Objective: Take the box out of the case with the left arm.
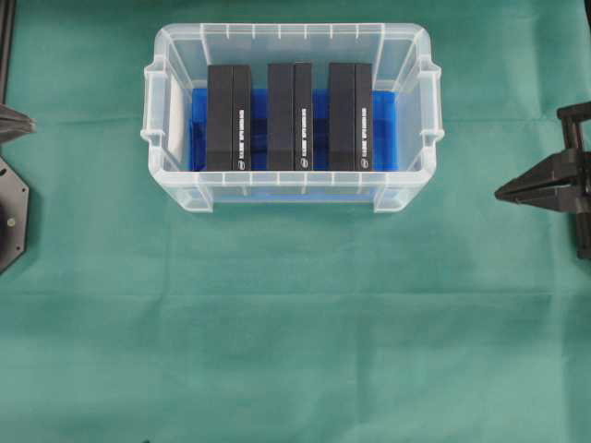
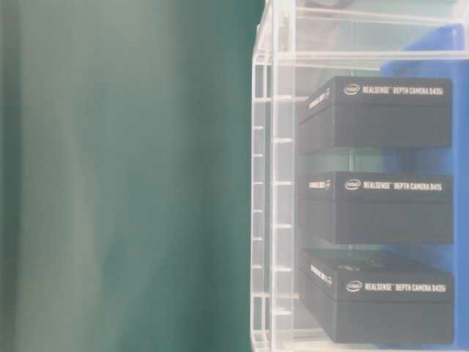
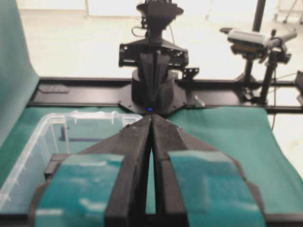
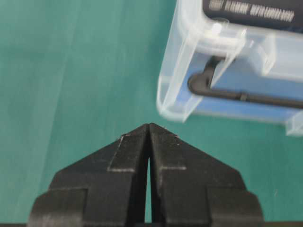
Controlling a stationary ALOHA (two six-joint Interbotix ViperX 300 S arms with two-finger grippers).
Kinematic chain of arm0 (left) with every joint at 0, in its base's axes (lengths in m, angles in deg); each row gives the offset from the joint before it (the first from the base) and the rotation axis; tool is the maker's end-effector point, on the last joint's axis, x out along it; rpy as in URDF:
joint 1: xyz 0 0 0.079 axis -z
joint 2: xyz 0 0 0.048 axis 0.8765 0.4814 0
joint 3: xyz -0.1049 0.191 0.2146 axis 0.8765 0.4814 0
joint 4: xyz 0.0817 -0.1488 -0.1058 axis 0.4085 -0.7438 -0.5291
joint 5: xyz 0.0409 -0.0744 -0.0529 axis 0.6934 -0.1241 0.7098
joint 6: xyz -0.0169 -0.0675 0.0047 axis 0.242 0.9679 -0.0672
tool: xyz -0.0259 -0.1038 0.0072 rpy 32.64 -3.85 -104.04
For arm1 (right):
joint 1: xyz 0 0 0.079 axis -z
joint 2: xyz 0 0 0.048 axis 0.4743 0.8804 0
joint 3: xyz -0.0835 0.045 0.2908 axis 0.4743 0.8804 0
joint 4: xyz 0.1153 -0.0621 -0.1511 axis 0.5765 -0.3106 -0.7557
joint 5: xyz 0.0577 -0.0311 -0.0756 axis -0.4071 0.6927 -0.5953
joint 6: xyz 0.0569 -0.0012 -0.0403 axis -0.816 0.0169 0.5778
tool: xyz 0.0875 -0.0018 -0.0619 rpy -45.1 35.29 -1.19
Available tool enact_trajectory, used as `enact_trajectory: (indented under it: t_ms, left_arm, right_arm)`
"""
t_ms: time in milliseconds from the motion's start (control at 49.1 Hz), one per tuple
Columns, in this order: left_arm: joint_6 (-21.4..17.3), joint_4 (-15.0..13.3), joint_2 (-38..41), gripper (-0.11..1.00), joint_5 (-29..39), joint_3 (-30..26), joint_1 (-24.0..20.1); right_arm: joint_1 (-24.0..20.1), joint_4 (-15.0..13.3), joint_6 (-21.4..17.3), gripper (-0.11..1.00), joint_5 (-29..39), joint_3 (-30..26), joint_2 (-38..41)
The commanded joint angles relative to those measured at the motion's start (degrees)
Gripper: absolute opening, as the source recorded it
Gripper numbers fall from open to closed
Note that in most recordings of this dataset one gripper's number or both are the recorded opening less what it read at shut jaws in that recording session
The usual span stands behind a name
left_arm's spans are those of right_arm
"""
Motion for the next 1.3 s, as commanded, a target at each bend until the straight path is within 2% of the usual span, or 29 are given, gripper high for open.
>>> enact_trajectory:
  t_ms: [0,326,427,529,712,814,957,1140,1282]
  left_arm:
    - [-0.1,0.2,1.1,0.02,1.6,-3.3,0.0]
    - [0.5,0.4,1.7,0.02,3.2,-5.4,0.0]
    - [0.5,0.3,2.0,0.02,6.1,-6.5,0.0]
    - [0.5,0.3,3.0,0.02,12.9,-8.6,0.4]
    - [0.9,0.2,6.9,0.02,30.6,-13.9,0.4]
    - [3.6,0.1,10.4,0.02,41.4,-17.3,0.4]
    - [8.9,0.1,14.2,0.02,52.6,-20.2,0.4]
    - [14.6,0.1,17.0,0.02,61.3,-21.8,1.3]
    - [15.5,0.1,17.4,0.02,62.6,-22.1,2.2]
  right_arm:
    - [0.1,0.2,-0.7,-0.01,0.3,0.0,0.4]
    - [0.1,0.0,-1.3,-0.01,0.9,0.3,0.4]
    - [0.1,0.1,-1.4,-0.01,2.2,0.3,0.5]
    - [0.1,0.1,-1.5,-0.01,5.1,0.2,0.8]
    - [0.1,-0.2,-1.4,-0.01,8.8,-0.1,1.6]
    - [0.1,-0.2,-1.4,-0.01,9.0,-0.2,2.2]
    - [0.1,-0.2,-1.5,-0.01,9.8,-0.2,3.3]
    - [0.1,-0.2,-1.5,-0.01,11.1,-0.4,4.5]
    - [0.1,-0.2,-1.5,-0.01,12.0,-0.4,5.1]
